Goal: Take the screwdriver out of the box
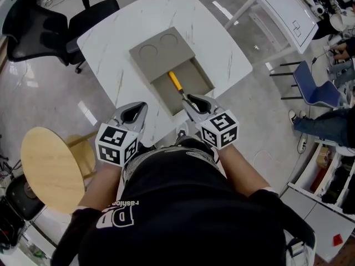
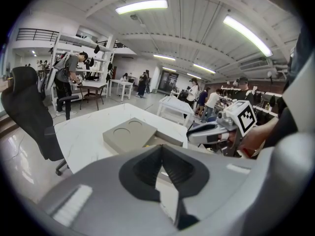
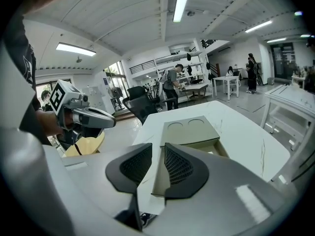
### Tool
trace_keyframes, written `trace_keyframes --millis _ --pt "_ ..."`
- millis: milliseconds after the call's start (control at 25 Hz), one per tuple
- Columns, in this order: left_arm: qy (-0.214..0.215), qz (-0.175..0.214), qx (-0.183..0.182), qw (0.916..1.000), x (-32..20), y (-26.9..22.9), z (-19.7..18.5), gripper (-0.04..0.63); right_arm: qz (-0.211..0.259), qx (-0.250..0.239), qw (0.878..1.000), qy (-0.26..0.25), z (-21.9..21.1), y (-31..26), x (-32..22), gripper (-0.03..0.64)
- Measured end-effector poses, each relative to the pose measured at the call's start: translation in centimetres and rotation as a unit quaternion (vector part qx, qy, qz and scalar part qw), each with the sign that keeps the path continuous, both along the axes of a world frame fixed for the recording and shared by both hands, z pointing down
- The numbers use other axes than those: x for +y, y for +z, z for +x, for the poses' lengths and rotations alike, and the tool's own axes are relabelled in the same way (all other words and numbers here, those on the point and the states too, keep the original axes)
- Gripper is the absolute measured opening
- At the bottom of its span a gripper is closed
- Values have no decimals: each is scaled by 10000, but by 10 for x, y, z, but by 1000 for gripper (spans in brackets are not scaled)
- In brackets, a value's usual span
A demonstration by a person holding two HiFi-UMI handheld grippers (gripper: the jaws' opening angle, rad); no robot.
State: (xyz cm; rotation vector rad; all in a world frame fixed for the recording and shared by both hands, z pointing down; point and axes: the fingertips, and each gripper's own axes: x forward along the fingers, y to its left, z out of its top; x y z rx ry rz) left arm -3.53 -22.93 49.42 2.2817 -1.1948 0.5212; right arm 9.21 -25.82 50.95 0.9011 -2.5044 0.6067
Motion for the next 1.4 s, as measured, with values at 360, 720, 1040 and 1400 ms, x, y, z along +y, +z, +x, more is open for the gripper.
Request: trace_keyframes --millis 360,720,1040,1400 --pt "-22 -13 -6 10000 -1 2 -6 58 -17 132 9999 -5 -5 5 -2 55" --pt "-118 -87 -4 9999 0 7 -16 58 -92 554 9983 181 1 29 -23 55" --pt "-299 -212 -42 9993 7 14 -27 58 -469 982 9939 177 0 73 -44 55" --pt "-660 -324 -51 9973 19 21 -47 58 -902 1472 9848 170 -7 123 -64 55"
